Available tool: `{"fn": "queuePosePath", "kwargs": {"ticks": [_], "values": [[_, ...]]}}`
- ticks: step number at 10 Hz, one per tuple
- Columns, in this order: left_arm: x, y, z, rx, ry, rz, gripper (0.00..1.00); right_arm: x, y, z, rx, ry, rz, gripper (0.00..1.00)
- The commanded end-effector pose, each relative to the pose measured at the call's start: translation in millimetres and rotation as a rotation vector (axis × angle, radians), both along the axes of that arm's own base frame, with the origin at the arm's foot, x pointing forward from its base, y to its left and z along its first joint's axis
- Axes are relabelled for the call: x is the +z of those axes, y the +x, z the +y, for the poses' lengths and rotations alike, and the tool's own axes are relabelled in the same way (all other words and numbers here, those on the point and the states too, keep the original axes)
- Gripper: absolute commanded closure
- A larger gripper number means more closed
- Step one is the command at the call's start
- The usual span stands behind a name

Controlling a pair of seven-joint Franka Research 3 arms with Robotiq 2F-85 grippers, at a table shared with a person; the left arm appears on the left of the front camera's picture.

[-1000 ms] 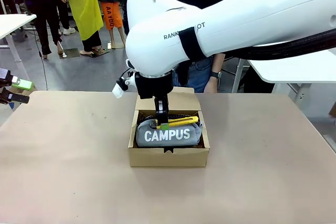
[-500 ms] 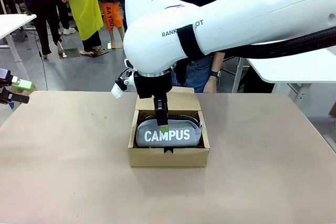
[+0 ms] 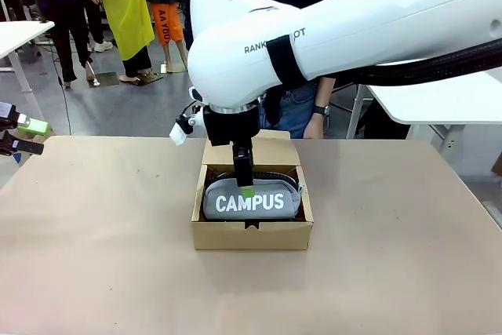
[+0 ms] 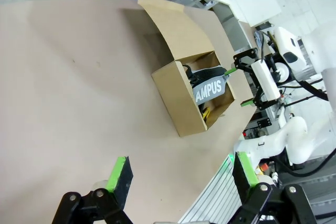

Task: Pack the items into the box.
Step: Pick up the item indicated by the person and place it inside the Mailer Box.

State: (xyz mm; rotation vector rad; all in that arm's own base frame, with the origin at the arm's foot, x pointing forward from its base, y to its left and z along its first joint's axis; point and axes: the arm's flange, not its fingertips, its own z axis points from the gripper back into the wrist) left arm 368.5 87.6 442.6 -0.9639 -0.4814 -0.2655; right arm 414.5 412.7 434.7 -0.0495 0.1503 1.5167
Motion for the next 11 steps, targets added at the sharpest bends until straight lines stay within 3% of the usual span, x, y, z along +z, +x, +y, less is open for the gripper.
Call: {"fn": "queuePosePath", "kwargs": {"ticks": [1,3,6,7,8,11], "values": [[0,-3,1,-0.01,0.004,0.0,0.0,21,-6,-57,-0.079,0.086,0.029,0.0],[0,-3,1,-0.01,0.004,0.0,0.0,46,-32,-154,-0.296,0.2,0.047,0.0],[0,-3,1,-0.01,0.004,0.0,0.0,55,-84,-306,-0.577,0.387,0.175,0.0],[0,-3,1,-0.01,0.004,0.0,0.0,53,-100,-365,-0.645,0.592,0.259,0.0],[0,-3,1,-0.01,0.004,0.0,0.0,46,-117,-413,-0.66,0.827,0.252,0.0],[0,-3,1,-0.01,0.004,0.0,0.0,-8,-164,-503,-1.004,1.408,0.323,0.0]]}}
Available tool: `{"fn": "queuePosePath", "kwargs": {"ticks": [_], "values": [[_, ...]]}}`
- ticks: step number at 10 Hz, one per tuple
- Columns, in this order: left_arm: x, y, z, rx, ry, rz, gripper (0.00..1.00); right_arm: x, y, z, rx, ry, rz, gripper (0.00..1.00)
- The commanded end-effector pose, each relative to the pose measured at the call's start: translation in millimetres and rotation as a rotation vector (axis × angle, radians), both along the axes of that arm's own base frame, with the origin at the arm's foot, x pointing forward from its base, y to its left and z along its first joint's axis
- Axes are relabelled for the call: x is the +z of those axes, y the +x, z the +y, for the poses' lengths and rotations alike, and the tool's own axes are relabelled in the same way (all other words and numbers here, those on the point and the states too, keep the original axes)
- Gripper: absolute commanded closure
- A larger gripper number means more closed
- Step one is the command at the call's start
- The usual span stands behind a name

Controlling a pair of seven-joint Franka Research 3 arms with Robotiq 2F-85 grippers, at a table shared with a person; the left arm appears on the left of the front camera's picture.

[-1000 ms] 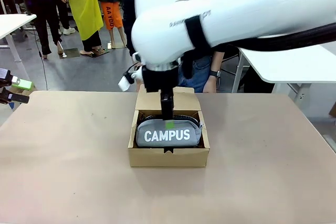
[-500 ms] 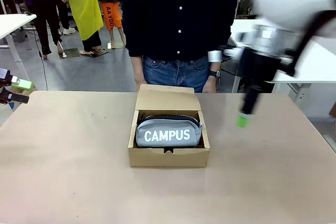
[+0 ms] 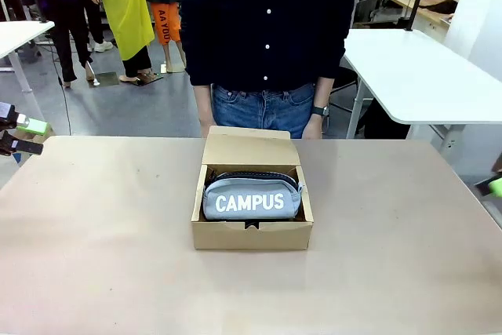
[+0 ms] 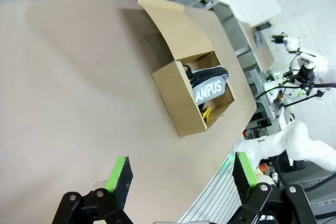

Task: Pack the items into the box.
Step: Pick up the item indicated by the person and place it inside the Mailer Box, then close the Mailer Box.

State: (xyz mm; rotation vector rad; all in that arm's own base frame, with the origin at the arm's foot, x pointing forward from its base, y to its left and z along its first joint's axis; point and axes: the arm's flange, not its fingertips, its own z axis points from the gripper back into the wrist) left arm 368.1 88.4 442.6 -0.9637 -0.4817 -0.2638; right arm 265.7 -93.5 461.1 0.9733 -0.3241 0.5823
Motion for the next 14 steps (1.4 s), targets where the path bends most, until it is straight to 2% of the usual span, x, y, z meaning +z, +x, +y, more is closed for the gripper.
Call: {"fn": "queuePosePath", "kwargs": {"ticks": [1,2,14], "values": [[0,-2,0,-0.012,0.004,-0.001,0.0,-52,-27,-2,-0.308,0.39,-0.007,0.0],[0,-2,0,-0.012,0.004,-0.001,0.0,0,0,0,0.0,0.0,0.0,0.0],[0,-2,0,-0.012,0.004,-0.001,0.0,0,0,0,0.0,0.0,0.0,0.0]]}}
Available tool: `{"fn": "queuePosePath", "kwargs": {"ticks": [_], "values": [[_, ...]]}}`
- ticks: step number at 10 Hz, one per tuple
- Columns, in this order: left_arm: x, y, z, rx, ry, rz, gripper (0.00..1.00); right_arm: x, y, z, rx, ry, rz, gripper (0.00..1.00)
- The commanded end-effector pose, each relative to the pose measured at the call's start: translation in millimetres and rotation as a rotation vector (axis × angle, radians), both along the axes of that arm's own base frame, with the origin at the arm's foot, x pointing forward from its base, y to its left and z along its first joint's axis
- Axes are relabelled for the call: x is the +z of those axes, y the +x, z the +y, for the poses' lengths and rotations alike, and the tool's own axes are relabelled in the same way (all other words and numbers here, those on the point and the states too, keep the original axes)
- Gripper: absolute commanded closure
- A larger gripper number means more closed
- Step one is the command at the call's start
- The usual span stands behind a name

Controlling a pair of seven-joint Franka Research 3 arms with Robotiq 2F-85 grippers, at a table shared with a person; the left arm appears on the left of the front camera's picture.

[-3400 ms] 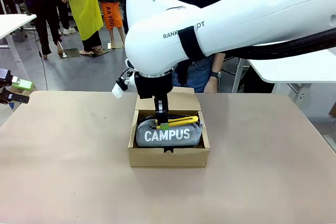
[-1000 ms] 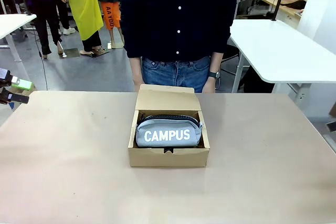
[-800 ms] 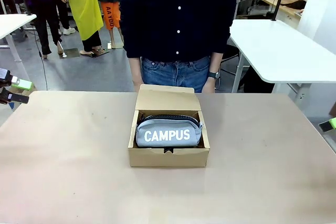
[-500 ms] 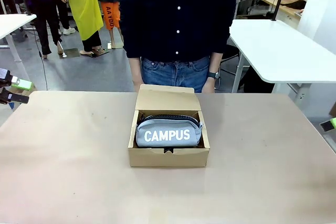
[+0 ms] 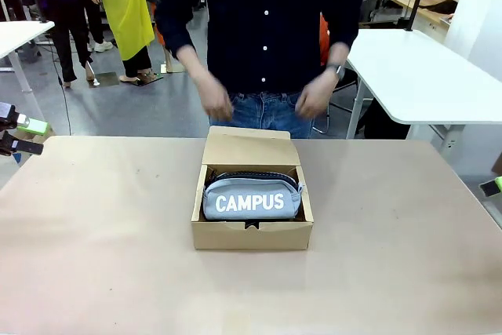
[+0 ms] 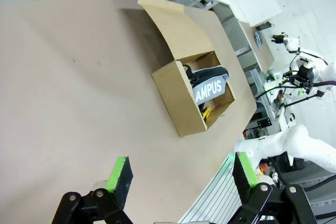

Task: Pack the items into the box.
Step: Close the Mailer Box.

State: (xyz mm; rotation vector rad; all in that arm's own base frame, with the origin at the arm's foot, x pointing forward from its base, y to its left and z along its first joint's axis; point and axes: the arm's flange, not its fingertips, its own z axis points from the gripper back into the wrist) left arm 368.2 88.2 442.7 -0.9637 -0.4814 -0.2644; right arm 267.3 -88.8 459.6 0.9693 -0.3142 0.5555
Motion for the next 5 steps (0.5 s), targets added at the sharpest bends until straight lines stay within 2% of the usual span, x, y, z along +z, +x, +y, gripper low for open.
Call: {"fn": "queuePosePath", "kwargs": {"ticks": [1,5], "values": [[-0.1,-2.4,0.6,-0.011,0.004,-0.001,0.0,1.5,-1.6,-4.7,0.019,0.005,-0.02,0.0],[-0.1,-2.4,0.6,-0.011,0.004,-0.001,0.0,1.5,-1.6,-4.7,0.019,0.005,-0.02,0.0]]}}
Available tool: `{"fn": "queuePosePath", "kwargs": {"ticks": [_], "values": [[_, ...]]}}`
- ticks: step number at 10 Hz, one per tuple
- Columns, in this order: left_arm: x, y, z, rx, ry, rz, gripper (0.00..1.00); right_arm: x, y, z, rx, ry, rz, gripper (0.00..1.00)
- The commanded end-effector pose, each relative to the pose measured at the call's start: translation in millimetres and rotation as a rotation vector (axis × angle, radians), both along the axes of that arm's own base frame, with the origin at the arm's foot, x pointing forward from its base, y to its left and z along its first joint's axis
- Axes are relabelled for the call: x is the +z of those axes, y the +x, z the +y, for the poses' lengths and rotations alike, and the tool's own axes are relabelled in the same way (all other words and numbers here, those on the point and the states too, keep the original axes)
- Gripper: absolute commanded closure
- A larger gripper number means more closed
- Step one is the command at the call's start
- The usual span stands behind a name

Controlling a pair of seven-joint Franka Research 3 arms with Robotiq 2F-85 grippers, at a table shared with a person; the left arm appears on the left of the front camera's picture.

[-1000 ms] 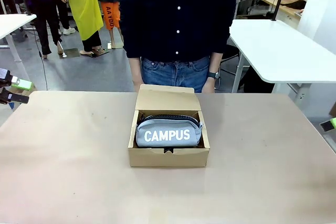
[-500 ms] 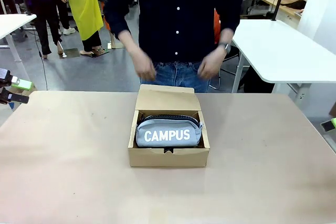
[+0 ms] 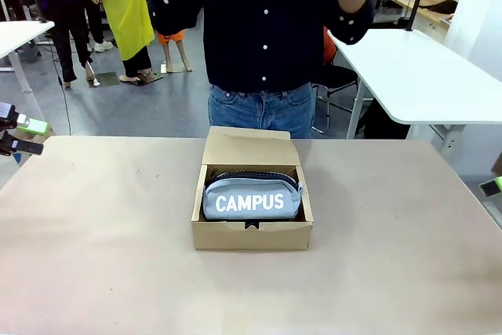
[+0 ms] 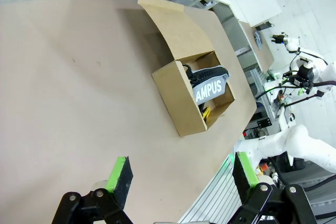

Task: Pack the items into the box.
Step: Close the Mailer Box.

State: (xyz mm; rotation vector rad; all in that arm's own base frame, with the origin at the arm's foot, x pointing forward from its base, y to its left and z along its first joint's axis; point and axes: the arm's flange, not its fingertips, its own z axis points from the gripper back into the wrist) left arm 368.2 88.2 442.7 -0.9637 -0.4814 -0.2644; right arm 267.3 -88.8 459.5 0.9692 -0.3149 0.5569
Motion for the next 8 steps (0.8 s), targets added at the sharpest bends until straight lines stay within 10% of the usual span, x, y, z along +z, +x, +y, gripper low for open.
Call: {"fn": "queuePosePath", "kwargs": {"ticks": [1,8], "values": [[-0.1,-2.4,0.6,-0.011,0.004,-0.001,0.0,1.5,-1.6,-4.6,0.019,0.005,-0.018,0.0],[-0.1,-2.4,0.6,-0.011,0.004,-0.001,0.0,1.5,-1.6,-4.6,0.019,0.005,-0.018,0.0]]}}
